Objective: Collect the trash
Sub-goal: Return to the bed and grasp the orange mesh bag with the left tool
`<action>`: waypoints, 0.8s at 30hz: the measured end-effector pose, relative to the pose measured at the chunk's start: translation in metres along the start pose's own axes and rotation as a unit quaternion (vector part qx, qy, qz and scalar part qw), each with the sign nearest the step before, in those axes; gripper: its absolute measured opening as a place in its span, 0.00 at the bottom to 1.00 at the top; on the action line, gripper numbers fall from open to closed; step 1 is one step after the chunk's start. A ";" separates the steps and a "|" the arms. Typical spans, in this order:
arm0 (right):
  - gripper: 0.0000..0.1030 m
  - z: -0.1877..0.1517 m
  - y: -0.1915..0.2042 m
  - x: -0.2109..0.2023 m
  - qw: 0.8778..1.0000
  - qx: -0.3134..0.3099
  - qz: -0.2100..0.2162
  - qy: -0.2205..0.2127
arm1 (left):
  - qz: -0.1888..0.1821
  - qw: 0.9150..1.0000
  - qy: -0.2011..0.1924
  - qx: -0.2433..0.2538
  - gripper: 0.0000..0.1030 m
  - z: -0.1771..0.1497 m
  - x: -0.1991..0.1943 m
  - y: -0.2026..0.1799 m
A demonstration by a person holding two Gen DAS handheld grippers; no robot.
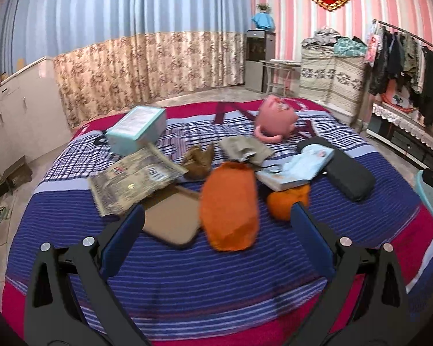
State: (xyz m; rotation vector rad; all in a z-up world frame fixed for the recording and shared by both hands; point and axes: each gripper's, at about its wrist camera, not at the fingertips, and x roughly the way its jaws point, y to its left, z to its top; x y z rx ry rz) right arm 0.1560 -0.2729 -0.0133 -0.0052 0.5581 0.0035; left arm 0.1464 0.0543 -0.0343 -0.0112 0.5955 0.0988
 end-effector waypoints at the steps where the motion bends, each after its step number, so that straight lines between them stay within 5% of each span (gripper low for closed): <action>1: 0.95 -0.001 0.004 0.003 1.000 0.000 0.005 0.004 | 0.004 1.000 0.001 -0.004 0.95 -0.001 0.002 0.006; 13: 0.95 -0.002 0.050 0.021 0.999 -0.035 0.027 0.024 | -0.016 0.997 0.070 0.005 0.93 -0.006 0.048 0.003; 18: 0.95 -0.005 0.054 0.025 0.998 -0.050 0.022 0.032 | -0.054 0.993 0.102 0.006 0.66 -0.005 0.065 -0.006; 22: 0.95 -0.004 0.053 0.028 0.998 -0.032 0.035 0.038 | -0.044 0.993 0.108 -0.006 0.51 -0.006 0.069 -0.002; 24: 0.95 -0.005 0.057 0.028 0.998 -0.030 0.041 0.040 | -0.051 0.993 0.105 -0.024 0.31 -0.005 0.066 0.006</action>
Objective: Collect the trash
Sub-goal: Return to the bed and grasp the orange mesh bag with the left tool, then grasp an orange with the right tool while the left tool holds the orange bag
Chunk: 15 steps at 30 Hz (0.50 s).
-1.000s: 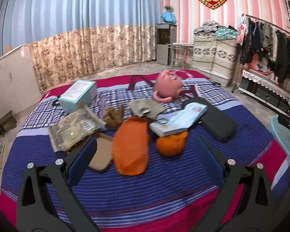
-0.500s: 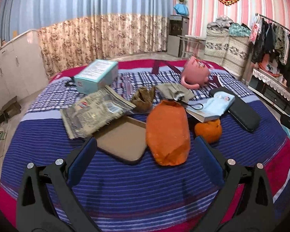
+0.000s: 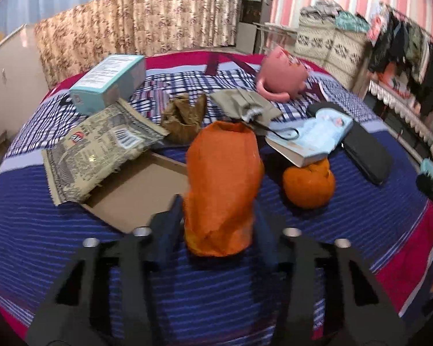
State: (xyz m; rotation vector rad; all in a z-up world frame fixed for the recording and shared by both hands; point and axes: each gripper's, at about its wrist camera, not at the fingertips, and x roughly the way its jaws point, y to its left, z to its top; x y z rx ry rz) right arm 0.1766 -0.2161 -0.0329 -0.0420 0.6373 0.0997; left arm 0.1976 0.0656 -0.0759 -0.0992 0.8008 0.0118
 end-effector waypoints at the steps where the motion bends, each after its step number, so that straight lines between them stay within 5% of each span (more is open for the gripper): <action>1: 0.95 0.000 0.003 0.000 1.000 -0.001 0.003 0.000 | -0.006 1.000 0.001 -0.008 0.27 0.000 -0.002 0.005; 3: 0.95 0.000 0.009 -0.002 1.000 -0.004 0.013 -0.002 | -0.014 1.000 0.000 -0.015 0.17 -0.001 -0.006 0.013; 15: 0.95 0.001 0.076 0.017 0.996 -0.040 0.073 0.016 | 0.014 0.998 -0.059 0.029 0.15 -0.002 -0.060 0.054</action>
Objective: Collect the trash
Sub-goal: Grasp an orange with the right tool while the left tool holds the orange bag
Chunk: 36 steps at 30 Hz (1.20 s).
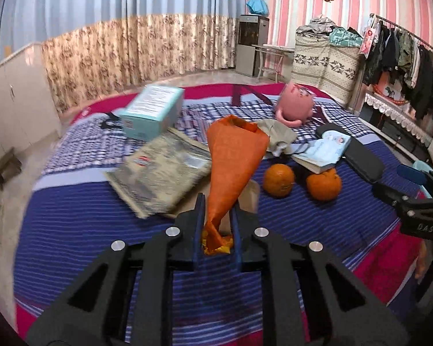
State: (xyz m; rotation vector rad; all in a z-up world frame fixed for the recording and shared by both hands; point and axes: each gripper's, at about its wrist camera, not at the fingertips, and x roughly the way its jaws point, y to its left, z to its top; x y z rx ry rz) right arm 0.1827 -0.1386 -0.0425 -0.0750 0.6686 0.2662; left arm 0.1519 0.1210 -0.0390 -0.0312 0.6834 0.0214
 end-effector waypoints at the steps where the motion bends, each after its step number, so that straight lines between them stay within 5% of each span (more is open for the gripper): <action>1: 0.95 -0.001 0.010 0.006 1.000 -0.012 0.005 0.005 | 0.004 1.000 0.000 -0.002 0.15 0.000 -0.001 0.005; 4: 0.93 -0.002 0.029 0.019 0.999 -0.036 0.011 0.011 | 0.018 1.000 0.007 -0.022 0.15 -0.003 0.000 0.028; 6: 0.78 0.000 0.040 0.031 0.998 -0.048 0.018 0.024 | 0.026 0.999 0.015 -0.034 0.15 -0.005 0.004 0.040; 10: 0.63 0.008 0.056 0.054 0.996 -0.052 0.044 0.057 | 0.033 0.998 0.022 -0.045 0.15 -0.010 0.006 0.052; 12: 0.42 0.009 0.062 0.061 0.995 -0.056 0.053 0.067 | 0.035 0.998 0.022 -0.046 0.15 -0.010 0.005 0.054; 15: 0.35 0.007 0.067 0.061 0.994 -0.060 0.058 0.070 | 0.033 0.998 0.019 -0.047 0.15 -0.009 0.003 0.054; 22: 0.33 -0.006 0.036 0.018 0.995 -0.054 0.061 0.054 | 0.014 1.000 -0.001 -0.026 0.15 -0.004 -0.013 0.025; 36: 0.33 -0.024 -0.082 -0.082 1.000 0.010 -0.021 -0.020 | -0.060 0.998 -0.015 0.034 0.15 0.011 -0.029 -0.084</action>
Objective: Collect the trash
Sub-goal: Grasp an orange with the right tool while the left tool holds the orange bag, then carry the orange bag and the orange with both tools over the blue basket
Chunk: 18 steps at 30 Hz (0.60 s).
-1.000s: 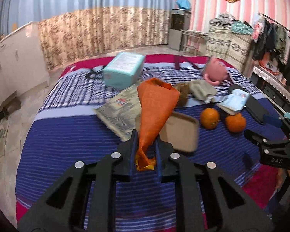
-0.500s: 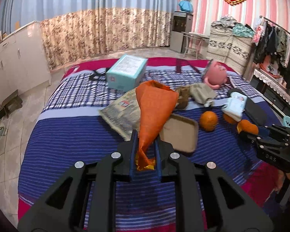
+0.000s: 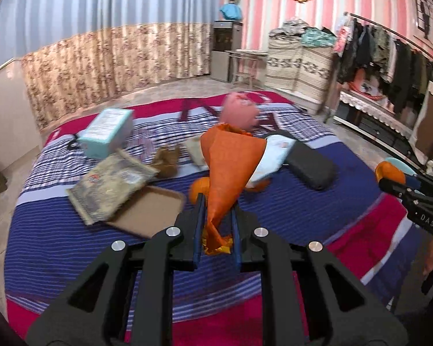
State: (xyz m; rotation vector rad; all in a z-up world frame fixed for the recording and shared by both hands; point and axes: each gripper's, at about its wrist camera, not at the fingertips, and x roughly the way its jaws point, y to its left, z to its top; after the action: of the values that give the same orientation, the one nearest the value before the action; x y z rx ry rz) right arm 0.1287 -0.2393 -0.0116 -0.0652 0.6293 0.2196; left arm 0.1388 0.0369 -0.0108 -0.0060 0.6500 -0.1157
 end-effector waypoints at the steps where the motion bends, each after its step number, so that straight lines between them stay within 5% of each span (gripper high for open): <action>1: 0.33 0.000 -0.009 -0.003 1.000 0.006 -0.006 -0.004 | -0.003 1.000 -0.002 0.006 0.15 0.001 0.000 -0.007; 18: 0.33 -0.019 -0.136 -0.048 0.987 0.097 -0.118 -0.051 | -0.064 0.996 -0.023 0.063 0.15 0.026 0.023 -0.136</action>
State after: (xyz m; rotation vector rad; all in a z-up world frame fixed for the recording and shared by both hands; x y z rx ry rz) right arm 0.1107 -0.3833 0.0010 0.0589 0.5325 -0.0679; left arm 0.1585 -0.1016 0.0014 0.0719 0.5945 -0.2791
